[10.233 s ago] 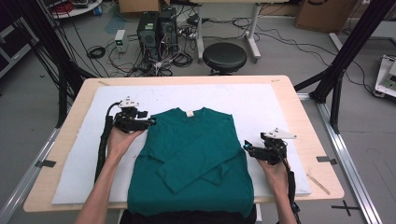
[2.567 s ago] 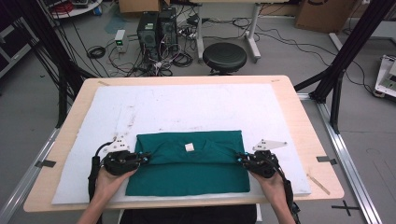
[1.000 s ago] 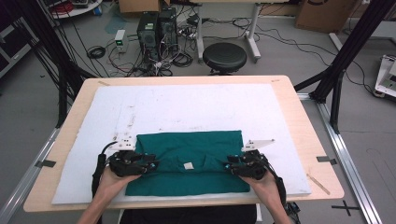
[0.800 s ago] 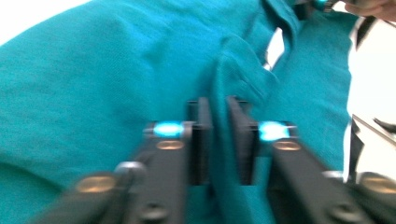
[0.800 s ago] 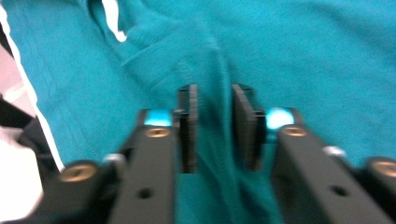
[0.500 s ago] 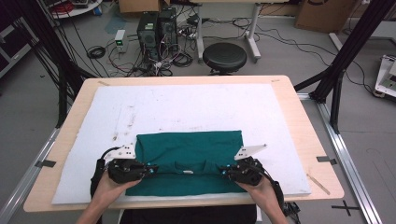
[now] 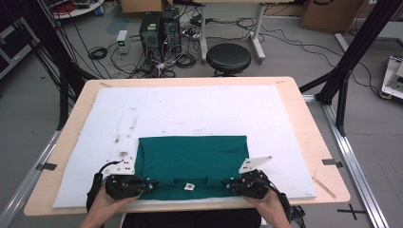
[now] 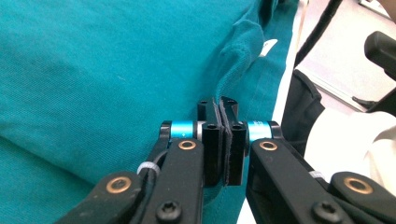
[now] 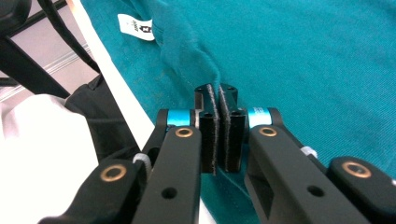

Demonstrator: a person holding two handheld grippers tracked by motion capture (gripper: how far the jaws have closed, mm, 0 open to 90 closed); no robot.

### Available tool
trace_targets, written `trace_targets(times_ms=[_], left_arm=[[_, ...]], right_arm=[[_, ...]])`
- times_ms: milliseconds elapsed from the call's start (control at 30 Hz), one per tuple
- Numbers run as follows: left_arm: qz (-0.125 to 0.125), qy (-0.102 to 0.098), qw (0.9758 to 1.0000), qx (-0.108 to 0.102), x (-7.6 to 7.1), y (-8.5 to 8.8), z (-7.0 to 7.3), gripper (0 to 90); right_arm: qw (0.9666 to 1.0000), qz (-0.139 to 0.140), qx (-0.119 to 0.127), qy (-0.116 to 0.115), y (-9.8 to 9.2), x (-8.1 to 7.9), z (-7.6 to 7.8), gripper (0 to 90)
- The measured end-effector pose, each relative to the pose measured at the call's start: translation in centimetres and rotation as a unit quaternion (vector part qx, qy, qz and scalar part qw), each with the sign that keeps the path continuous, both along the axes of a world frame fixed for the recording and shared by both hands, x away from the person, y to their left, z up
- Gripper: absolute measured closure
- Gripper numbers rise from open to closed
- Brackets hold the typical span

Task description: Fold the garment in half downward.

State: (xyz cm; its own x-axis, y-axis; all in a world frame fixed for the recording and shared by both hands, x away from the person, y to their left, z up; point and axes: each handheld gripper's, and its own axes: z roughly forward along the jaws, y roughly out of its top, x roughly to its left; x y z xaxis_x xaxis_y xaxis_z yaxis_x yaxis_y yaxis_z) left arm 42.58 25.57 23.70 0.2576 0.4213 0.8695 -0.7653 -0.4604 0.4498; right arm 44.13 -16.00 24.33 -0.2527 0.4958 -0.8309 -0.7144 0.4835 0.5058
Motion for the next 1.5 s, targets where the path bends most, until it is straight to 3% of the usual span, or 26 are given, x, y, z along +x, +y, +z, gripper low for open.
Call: trace_targets(times_ms=[67,200,267,333,400,533,667,700,800,967,1033,1133,1233,1400,1500], left_arm=[[-0.014,-0.005,0.9999,0.001,-0.5,0.3,0.0,71.3],[-0.052,-0.029,0.9979,-0.027,-1.6,0.6,0.4,66.3],[-0.043,-0.043,0.9968,-0.053,-1.6,0.2,0.7,63.8],[-0.026,-0.049,0.9965,-0.062,-1.2,-0.5,0.9,60.0],[-0.006,-0.051,0.9968,-0.06,-0.5,-1.3,0.8,54.7],[0.04,-0.07,0.996,-0.037,0.5,-2.6,0.1,56.6],[0.063,-0.068,0.9956,-0.017,1.3,-2.9,-0.5,58.6],[0.063,-0.075,0.9951,-0.015,1.4,-2.9,-0.7,58.7],[0.059,-0.072,0.9956,-0.006,1.0,-2.7,-0.5,56.6],[0.025,-0.083,0.9955,-0.038,-1.1,-1.3,0.8,51.9],[0.021,-0.097,0.9933,-0.06,-2.2,-0.7,1.7,50.0],[0.013,-0.101,0.9897,-0.101,-3.4,0.2,3.3,47.6],[0.029,-0.114,0.9828,-0.142,-4.2,0.9,5.0,47.2],[0.04,-0.116,0.9733,-0.194,-4.3,1.8,8.0,47.1],[0.041,-0.096,0.9701,-0.219,-3.5,2.5,10.1,47.4]], right_arm=[[1.0,0.009,0.003,0.001,-0.3,-0.2,0.0,76.8],[0.999,0.039,0.019,-0.004,-0.6,-0.9,0.3,67.7],[0.9987,0.038,0.033,-0.009,-0.3,-1.1,0.7,60.6],[0.9987,0.029,0.04,-0.013,0.3,-0.9,1.1,57.4],[0.9987,0.019,0.046,-0.015,1.0,-0.6,1.1,51.2],[0.9988,-0.012,0.039,-0.026,1.8,0.0,0.8,47.4],[0.9985,-0.031,0.035,-0.028,1.9,0.4,0.4,46.7],[0.9984,-0.035,0.035,-0.026,1.9,0.5,0.3,46.5],[0.9987,-0.029,0.033,-0.025,1.7,0.6,0.4,45.6],[0.9969,-0.005,0.069,-0.039,0.8,-0.3,1.5,39.4],[0.9951,0.006,0.089,-0.041,0.1,-0.8,2.4,38.0],[0.9913,0.011,0.123,-0.046,-0.9,-1.4,3.7,35.5],[0.9871,0.013,0.152,-0.047,-1.6,-1.8,5.1,33.3],[0.9821,0.011,0.181,-0.053,-2.1,-2.2,6.8,32.0],[0.9778,0.007,0.202,-0.057,-2.2,-2.2,7.7,31.7]])
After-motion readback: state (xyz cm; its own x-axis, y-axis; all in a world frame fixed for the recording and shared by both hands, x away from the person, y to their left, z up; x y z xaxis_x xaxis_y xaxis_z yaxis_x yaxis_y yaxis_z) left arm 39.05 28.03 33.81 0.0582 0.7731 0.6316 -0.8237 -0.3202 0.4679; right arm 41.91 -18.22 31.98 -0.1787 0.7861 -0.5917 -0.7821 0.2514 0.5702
